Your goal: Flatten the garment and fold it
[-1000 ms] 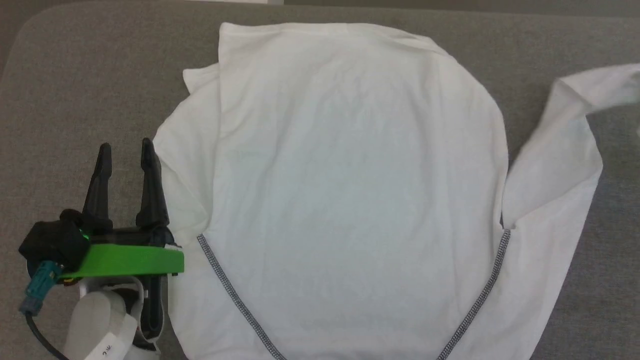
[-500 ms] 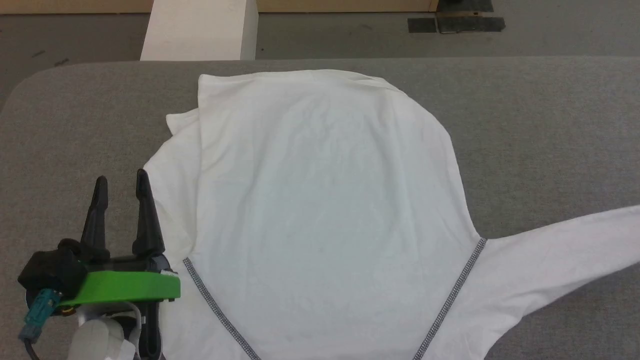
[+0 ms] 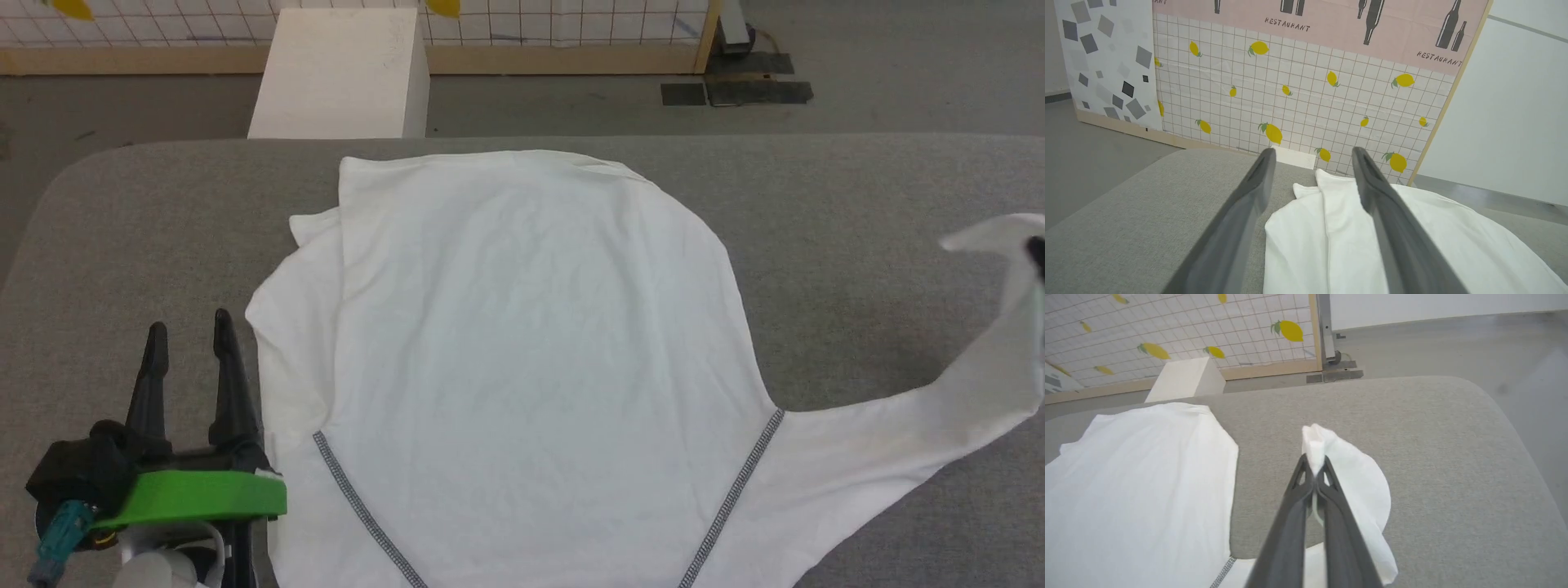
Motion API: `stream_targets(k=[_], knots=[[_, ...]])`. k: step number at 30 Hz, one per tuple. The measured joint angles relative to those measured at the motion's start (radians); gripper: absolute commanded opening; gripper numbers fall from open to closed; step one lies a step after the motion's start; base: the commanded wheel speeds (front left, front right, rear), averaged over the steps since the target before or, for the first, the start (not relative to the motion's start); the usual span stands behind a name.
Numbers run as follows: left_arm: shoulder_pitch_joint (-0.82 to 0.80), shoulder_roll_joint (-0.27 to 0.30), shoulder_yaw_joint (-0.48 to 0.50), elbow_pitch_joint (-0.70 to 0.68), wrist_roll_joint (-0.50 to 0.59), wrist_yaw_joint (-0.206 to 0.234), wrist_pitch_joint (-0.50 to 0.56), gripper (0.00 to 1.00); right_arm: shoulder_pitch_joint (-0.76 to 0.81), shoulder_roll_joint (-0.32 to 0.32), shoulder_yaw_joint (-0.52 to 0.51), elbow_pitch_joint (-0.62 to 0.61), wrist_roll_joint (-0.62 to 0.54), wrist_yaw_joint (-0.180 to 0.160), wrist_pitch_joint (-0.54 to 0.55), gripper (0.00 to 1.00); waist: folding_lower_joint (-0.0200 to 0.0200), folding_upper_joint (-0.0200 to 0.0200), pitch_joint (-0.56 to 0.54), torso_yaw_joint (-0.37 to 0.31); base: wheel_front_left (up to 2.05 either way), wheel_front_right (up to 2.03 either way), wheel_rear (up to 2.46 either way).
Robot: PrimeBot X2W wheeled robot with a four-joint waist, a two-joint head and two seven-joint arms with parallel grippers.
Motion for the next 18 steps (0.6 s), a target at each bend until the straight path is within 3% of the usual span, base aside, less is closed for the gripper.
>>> stream_targets(k=[4, 9, 13, 18], knots=[[0.01, -0.001, 0.0, 0.0, 0.002, 0.0, 0.0, 1.0, 0.036, 0.049, 0.171, -0.129, 0.118, 0.0, 0.088, 0.0, 0.0, 0.0, -0.017, 0.011, 0.0, 0.0, 0.0], [0.016, -0.002, -0.005, 0.0, 0.003, 0.0, 0.0, 1.0, 0.051, 0.124, 0.413, -0.21, 0.158, 0.0, 0.128, 0.0, 0.0, -0.0001, -0.027, 0.029, 0.0, 0.0, 0.0], [0.019, -0.003, -0.007, 0.0, 0.004, 0.0, 0.0, 1.0, 0.041, 0.167, 0.58, -0.184, 0.186, 0.0, 0.123, 0.0, 0.0, 0.0, -0.029, 0.044, 0.0, 0.0, 0.0], [0.018, -0.004, -0.018, 0.005, 0.004, 0.0, 0.0, 1.0, -0.025, 0.192, 0.766, -0.066, 0.191, 0.0, 0.067, 0.0, 0.0, 0.0, -0.021, 0.07, 0.0, 0.0, 0.0]])
